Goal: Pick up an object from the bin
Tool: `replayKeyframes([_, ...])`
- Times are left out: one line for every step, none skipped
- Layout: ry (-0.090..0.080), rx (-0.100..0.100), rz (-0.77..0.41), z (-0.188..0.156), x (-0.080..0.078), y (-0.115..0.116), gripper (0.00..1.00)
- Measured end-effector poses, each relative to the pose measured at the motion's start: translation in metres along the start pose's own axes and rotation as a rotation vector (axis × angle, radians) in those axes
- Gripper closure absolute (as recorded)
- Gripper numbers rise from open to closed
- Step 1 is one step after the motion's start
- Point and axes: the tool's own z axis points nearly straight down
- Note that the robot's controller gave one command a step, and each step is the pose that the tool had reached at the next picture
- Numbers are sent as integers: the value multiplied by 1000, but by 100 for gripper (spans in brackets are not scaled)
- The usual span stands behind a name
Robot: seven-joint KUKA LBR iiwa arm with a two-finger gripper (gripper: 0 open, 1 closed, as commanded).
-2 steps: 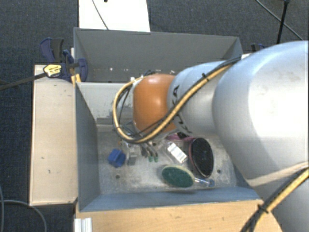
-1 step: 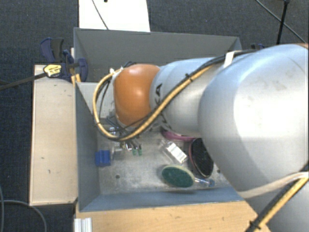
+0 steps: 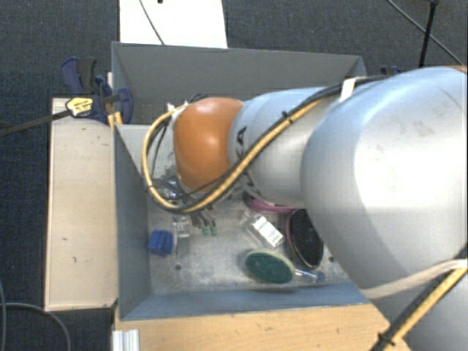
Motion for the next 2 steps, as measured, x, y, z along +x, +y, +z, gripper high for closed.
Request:
replayKeyframes([3,0,-236,18,35,18,0])
replayKeyframes([1,0,-233,17,34,18,100])
